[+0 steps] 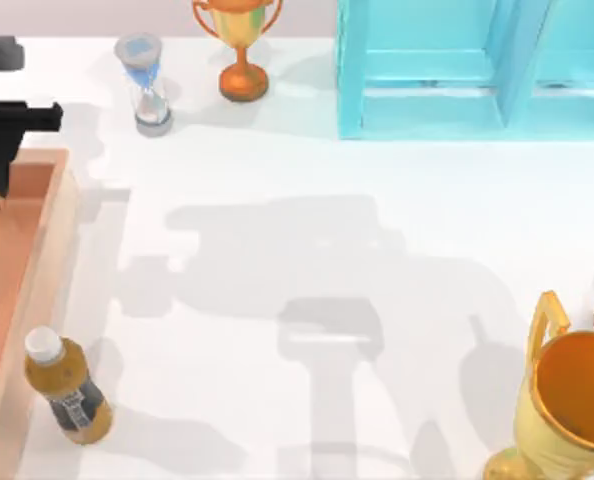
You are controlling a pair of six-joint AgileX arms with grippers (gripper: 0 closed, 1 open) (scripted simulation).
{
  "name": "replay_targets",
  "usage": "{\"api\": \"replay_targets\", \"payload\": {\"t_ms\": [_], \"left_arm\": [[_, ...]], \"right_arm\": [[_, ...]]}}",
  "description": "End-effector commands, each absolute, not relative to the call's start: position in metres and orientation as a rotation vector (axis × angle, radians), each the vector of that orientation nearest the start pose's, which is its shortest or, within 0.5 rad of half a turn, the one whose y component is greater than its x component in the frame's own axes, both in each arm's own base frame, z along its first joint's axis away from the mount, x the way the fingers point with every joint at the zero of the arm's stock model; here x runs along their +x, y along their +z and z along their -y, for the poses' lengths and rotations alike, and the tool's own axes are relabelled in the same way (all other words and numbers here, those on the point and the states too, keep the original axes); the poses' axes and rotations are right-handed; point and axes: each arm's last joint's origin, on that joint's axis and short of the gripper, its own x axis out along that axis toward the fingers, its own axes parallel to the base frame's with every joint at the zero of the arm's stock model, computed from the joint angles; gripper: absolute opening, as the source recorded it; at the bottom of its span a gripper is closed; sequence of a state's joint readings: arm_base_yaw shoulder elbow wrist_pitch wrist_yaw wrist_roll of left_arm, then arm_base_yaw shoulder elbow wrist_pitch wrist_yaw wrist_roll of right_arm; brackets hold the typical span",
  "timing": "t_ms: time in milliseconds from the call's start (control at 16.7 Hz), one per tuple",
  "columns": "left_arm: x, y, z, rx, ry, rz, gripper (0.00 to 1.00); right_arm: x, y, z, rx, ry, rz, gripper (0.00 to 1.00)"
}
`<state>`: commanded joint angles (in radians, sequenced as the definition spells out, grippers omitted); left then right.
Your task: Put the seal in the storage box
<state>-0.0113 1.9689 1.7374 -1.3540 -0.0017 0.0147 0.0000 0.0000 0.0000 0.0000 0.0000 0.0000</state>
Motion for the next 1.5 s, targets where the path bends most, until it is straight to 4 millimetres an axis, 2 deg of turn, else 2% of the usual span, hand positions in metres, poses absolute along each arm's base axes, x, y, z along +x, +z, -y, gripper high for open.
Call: {"api": "replay_targets", "payload": {"t_ms": [180, 360, 720, 840, 1200, 1500], "left_arm": [[0.349, 0.255, -0.063, 0.016, -0.015, -1.587, 0.0], [0.325, 0.262, -0.092, 0.016, -0.015, -1.573, 0.0], [0.323, 0.262, -0.094, 0.022, -0.017, -1.572, 0.0], [0.323, 0.253, -0.094, 0.021, -0.018, -1.572, 0.0], [0.322, 0.204, -0.095, 0.018, -0.014, -1.566, 0.0], [0.322, 0.199, -0.095, 0.017, -0.015, -1.57, 0.0]], "right_arm": [[0.106, 0.16, 0.001, 0.0, 0.0, 0.0, 1.0], [0.106, 0.16, 0.001, 0.0, 0.0, 0.0, 1.0], [0.106, 0.16, 0.001, 0.0, 0.0, 0.0, 1.0], [0.106, 0.16, 0.001, 0.0, 0.0, 0.0, 1.0], [0.106, 0.16, 0.001, 0.0, 0.0, 0.0, 1.0], [0.106, 0.16, 0.001, 0.0, 0.0, 0.0, 1.0]]}}
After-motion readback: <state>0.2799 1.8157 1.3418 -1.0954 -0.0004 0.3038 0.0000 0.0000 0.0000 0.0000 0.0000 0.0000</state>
